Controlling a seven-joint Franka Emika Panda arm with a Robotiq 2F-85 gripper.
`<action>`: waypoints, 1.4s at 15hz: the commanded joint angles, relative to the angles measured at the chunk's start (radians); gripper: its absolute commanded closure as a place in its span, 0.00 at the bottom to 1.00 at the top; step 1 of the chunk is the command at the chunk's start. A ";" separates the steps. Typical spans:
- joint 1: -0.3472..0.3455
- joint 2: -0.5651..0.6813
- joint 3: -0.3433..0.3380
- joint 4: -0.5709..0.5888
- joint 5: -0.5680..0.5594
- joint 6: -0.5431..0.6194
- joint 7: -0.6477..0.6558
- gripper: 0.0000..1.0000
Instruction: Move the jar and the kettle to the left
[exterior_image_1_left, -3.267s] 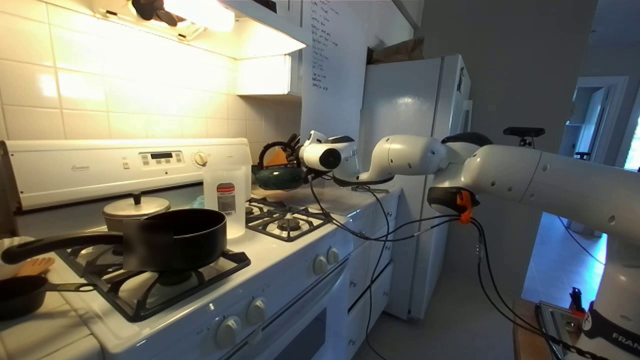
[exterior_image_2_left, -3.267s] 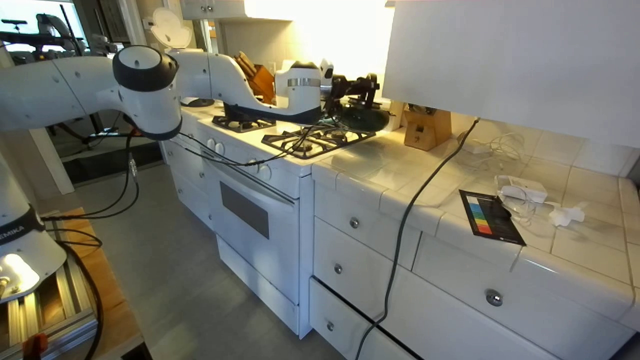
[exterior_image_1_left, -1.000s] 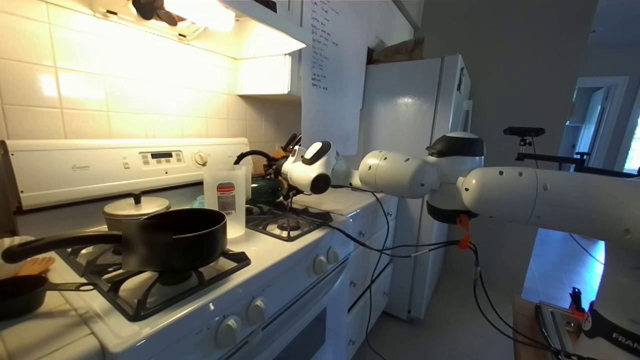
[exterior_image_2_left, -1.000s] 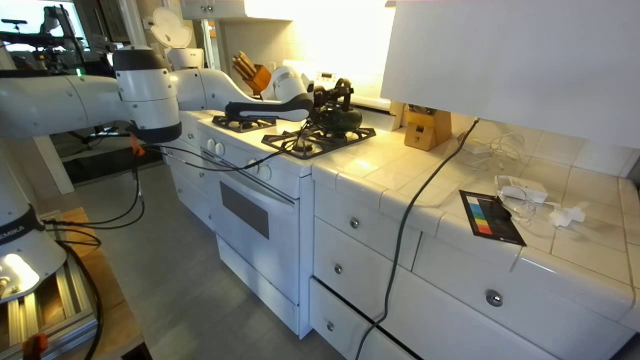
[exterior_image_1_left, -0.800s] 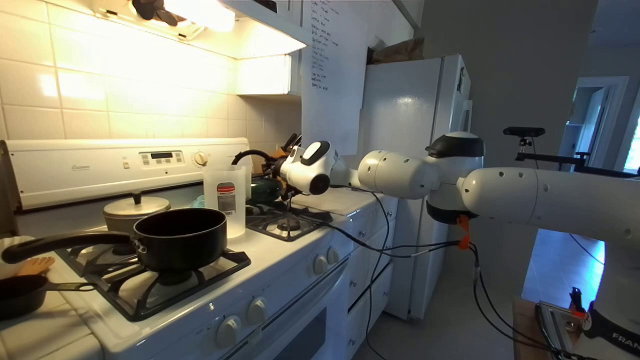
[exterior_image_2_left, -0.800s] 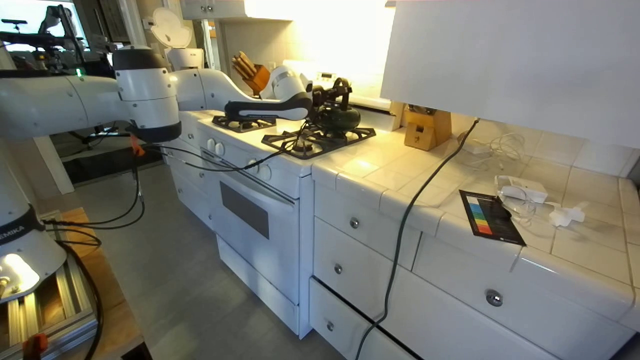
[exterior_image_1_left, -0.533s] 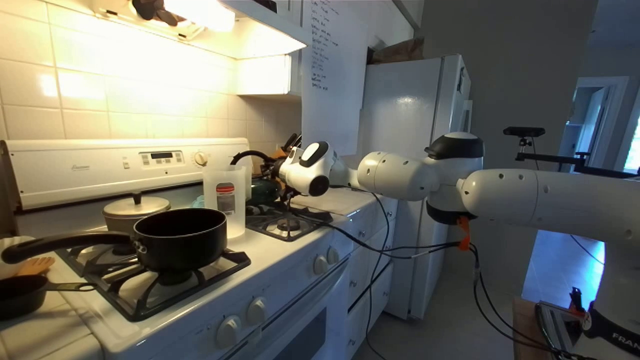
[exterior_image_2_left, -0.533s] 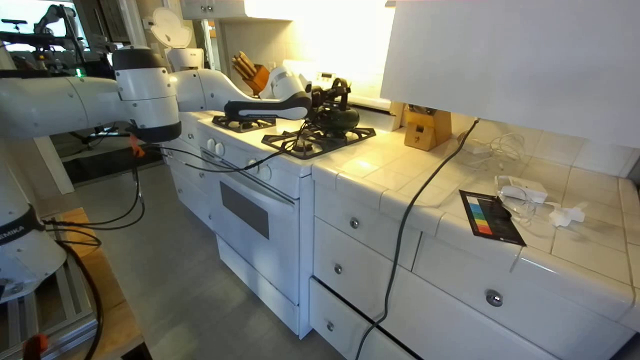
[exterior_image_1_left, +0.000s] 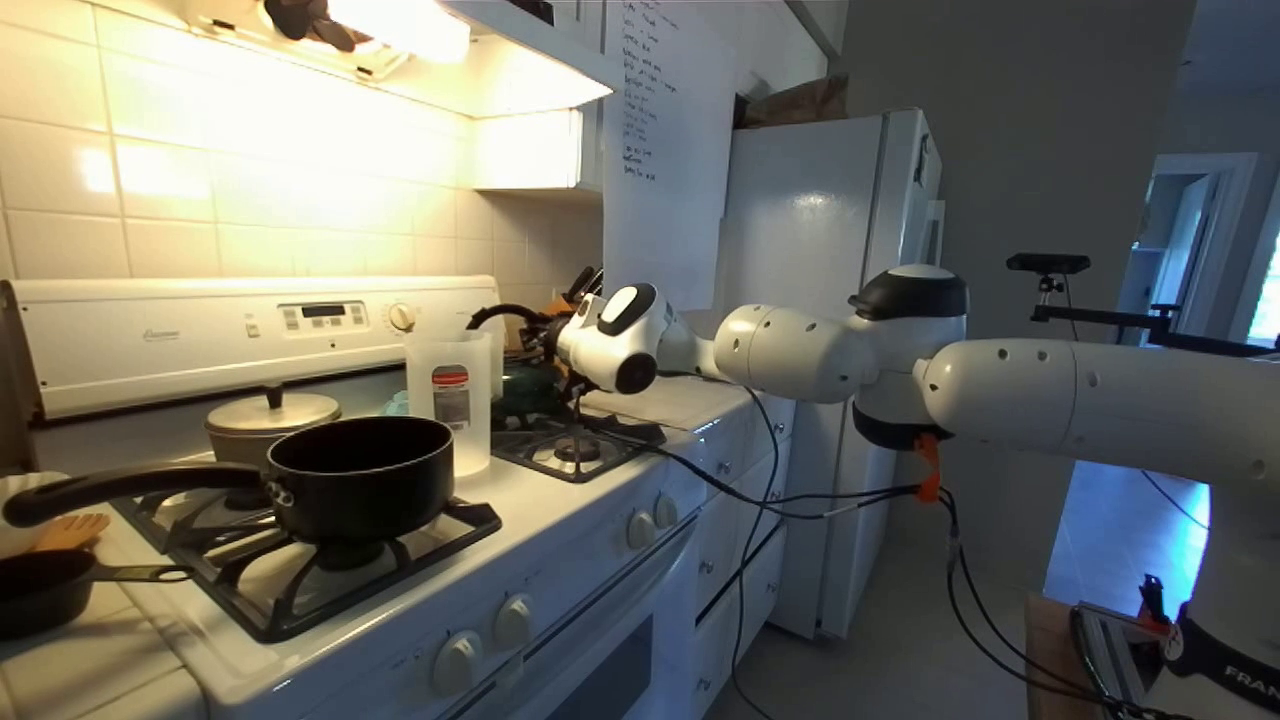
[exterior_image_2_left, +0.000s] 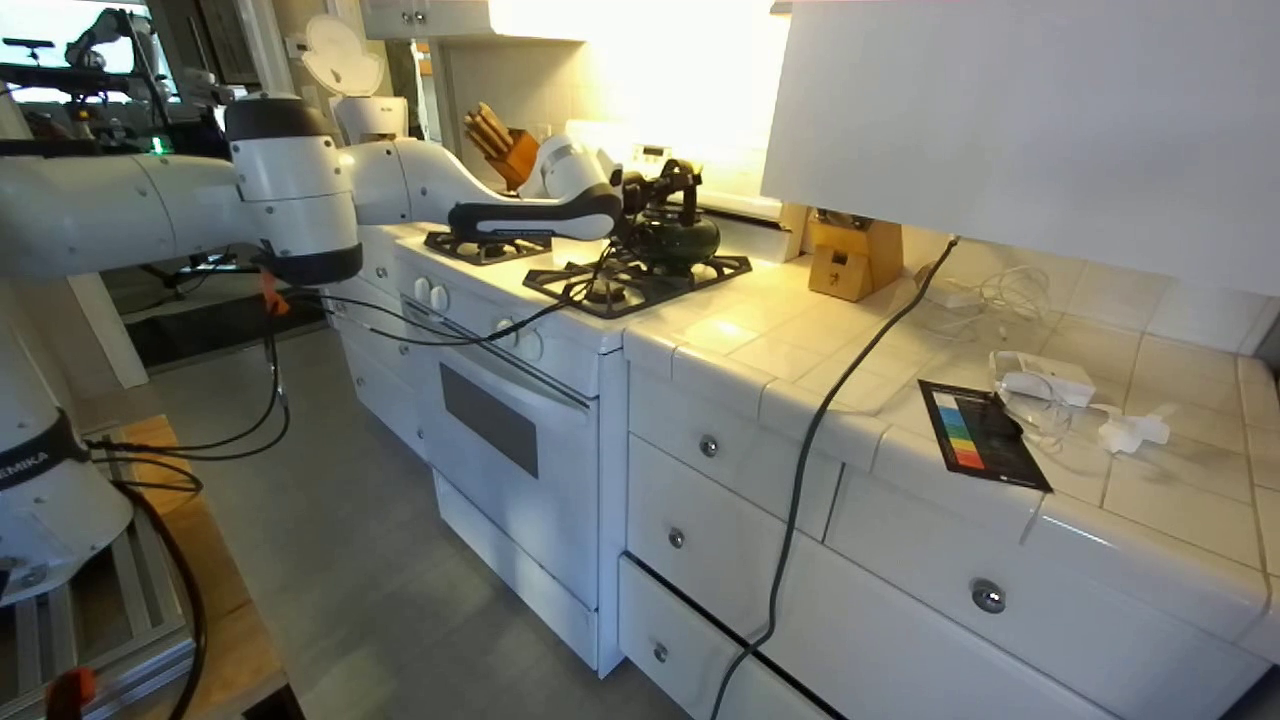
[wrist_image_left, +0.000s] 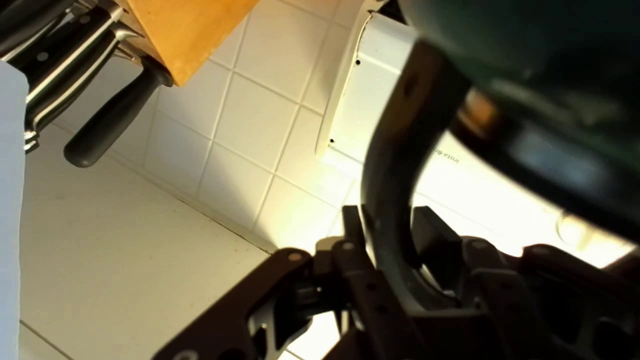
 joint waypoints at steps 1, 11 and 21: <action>-0.001 -0.015 0.007 0.003 0.033 -0.059 0.018 0.34; 0.060 -0.330 0.606 -0.393 -0.031 0.343 -0.253 0.00; 0.059 -0.762 0.881 -0.751 -0.444 0.304 -0.269 0.00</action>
